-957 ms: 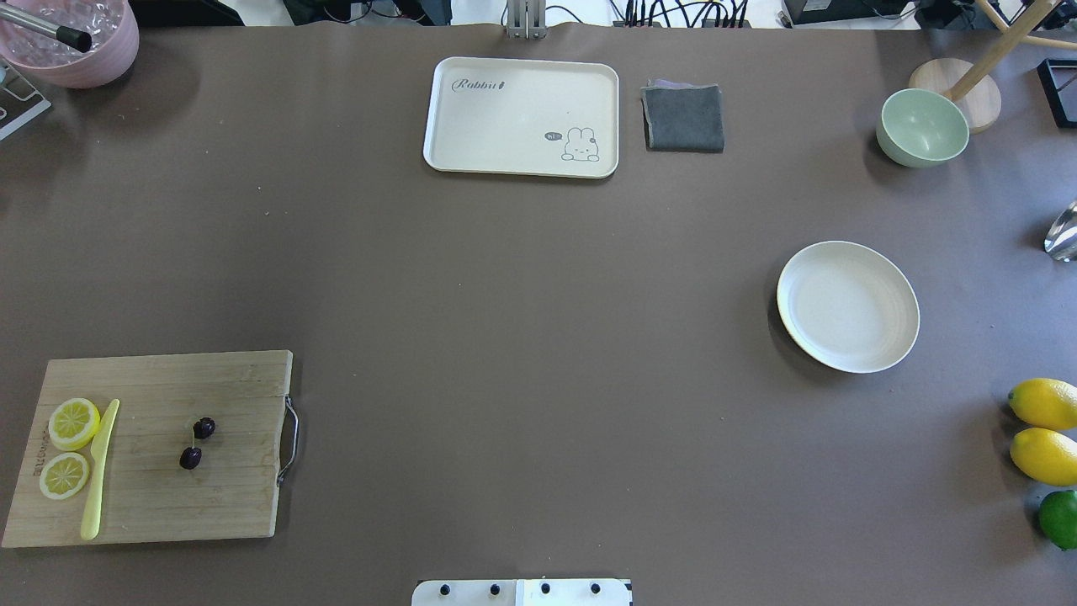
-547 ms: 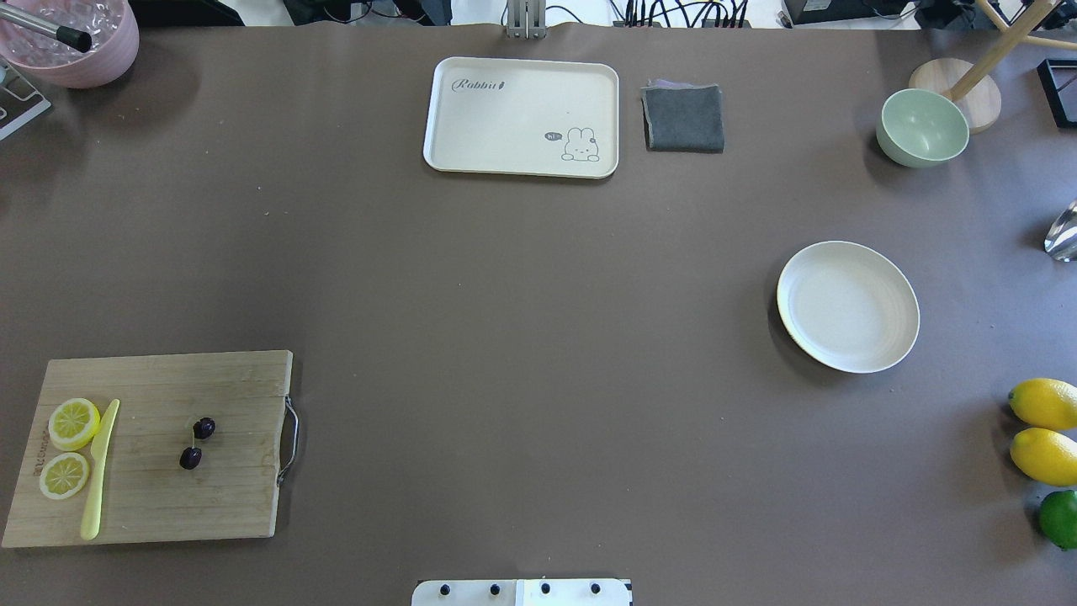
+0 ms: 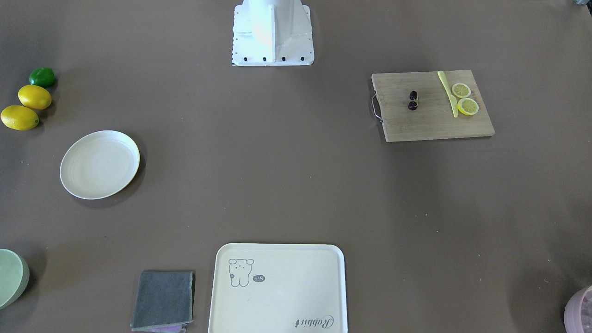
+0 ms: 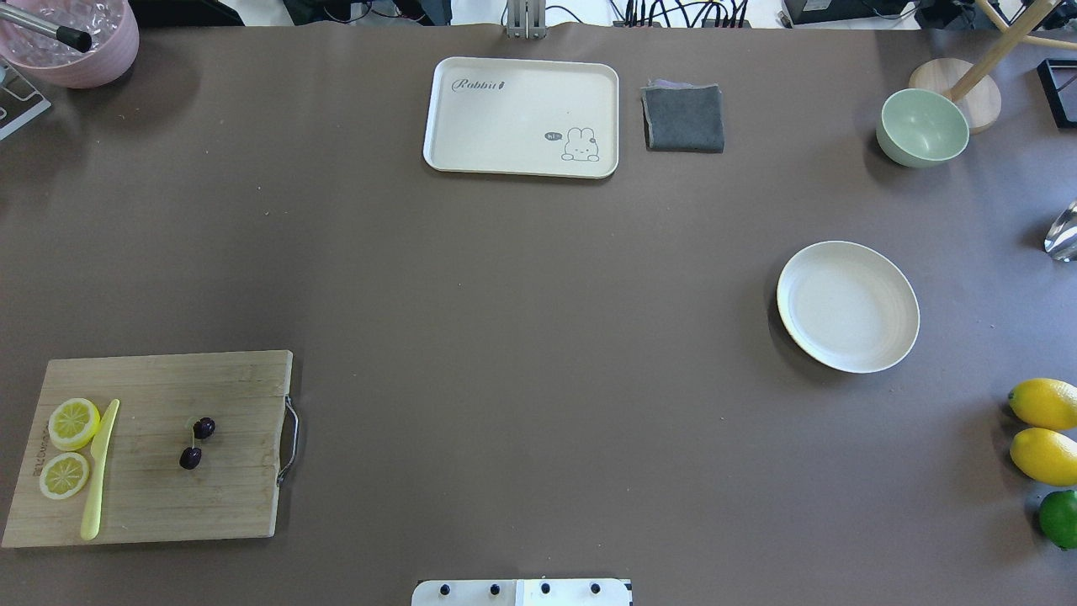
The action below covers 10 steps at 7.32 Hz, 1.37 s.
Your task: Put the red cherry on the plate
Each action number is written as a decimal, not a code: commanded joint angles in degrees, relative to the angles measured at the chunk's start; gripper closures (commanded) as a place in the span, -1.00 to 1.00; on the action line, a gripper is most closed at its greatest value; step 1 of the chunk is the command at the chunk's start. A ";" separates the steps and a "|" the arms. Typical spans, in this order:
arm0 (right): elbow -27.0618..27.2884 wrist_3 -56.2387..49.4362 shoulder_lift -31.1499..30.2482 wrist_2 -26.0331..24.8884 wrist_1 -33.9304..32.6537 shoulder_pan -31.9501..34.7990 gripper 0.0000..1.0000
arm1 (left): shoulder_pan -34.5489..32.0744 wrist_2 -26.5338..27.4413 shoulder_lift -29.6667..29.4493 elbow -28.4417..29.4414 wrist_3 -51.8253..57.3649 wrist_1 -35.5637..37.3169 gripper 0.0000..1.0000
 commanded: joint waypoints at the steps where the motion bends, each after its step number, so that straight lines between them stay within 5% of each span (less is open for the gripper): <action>1: 0.08 1.04 0.08 0.55 0.20 0.04 -1.00 | 0.19 -0.29 0.03 -0.27 0.13 -0.07 -0.95; 5: 0.08 0.35 0.35 3.18 1.78 -0.05 -1.00 | 0.80 -0.38 0.03 -0.09 -0.13 -4.19 -0.95; 8: -7.97 0.60 0.26 3.01 16.93 -0.40 -1.00 | 6.23 -3.55 -0.06 -0.71 -15.73 -9.70 -0.95; 10: -9.24 0.96 2.10 2.92 20.24 -5.47 -1.00 | 9.76 -3.37 -0.23 -0.88 -23.75 -15.16 -0.95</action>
